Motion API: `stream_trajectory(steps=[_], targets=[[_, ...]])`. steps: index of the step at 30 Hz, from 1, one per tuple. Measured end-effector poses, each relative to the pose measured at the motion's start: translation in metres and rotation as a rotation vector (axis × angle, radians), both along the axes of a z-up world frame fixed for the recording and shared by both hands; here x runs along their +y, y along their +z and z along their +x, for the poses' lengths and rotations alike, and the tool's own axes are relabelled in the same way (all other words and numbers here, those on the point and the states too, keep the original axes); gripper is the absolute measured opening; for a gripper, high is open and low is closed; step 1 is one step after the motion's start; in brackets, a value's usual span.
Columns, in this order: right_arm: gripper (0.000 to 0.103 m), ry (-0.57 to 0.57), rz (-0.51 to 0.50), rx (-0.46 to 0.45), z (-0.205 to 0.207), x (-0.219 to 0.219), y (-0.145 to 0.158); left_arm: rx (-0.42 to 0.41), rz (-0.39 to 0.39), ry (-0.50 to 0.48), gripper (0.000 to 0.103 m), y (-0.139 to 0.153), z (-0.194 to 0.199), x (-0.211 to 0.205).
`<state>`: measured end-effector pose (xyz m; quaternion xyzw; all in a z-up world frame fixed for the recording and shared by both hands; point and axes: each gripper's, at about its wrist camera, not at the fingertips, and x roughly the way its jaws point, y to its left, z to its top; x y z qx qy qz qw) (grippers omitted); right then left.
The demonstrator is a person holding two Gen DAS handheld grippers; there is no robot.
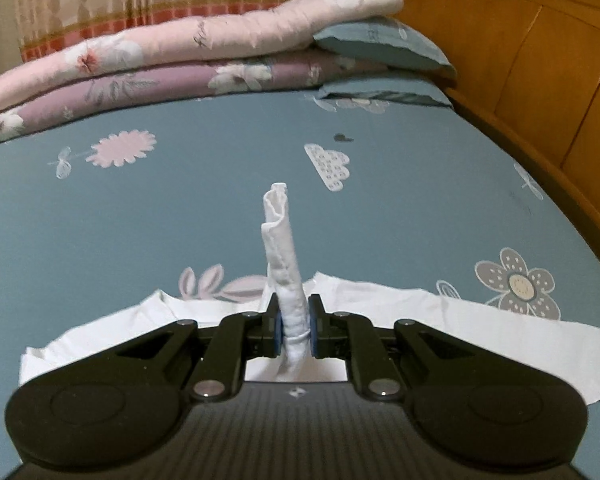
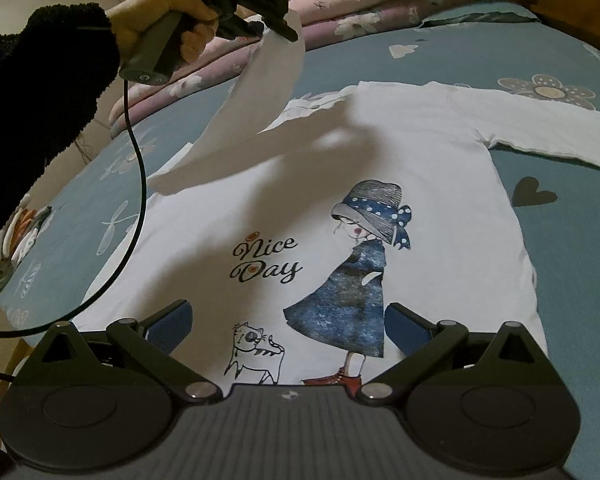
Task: Fold clothes
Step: 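Lift the held sleeve and carry it across the shirt body with the left gripper, then lower the sleeve onto the shirt body and open the left gripper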
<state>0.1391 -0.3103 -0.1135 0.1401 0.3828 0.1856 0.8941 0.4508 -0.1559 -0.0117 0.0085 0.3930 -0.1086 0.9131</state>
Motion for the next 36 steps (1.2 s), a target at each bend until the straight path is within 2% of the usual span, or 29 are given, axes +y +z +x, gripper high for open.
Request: stream_trajectory(steps=[14,20,26,30,36], targets=[[0.103,-0.027,-0.013,0.016,0.001,-0.006,-0.004,0.047,0.028,-0.075,0.011,-0.027,0.003,-0.036],[0.103,-0.038,-0.013,0.025,0.003,-0.009,-0.007,0.067,0.046,-0.099,0.014,-0.032,0.002,-0.044],[0.103,-0.044,-0.013,0.03,0.003,-0.01,-0.009,0.071,0.042,-0.146,0.027,-0.028,-0.002,-0.048],[0.103,-0.044,-0.015,0.032,0.004,-0.009,-0.009,0.041,0.06,-0.178,0.041,-0.018,-0.008,-0.051],[0.103,-0.045,-0.026,0.043,0.005,-0.006,-0.009,0.025,0.074,-0.189,0.047,-0.002,-0.019,-0.032]])
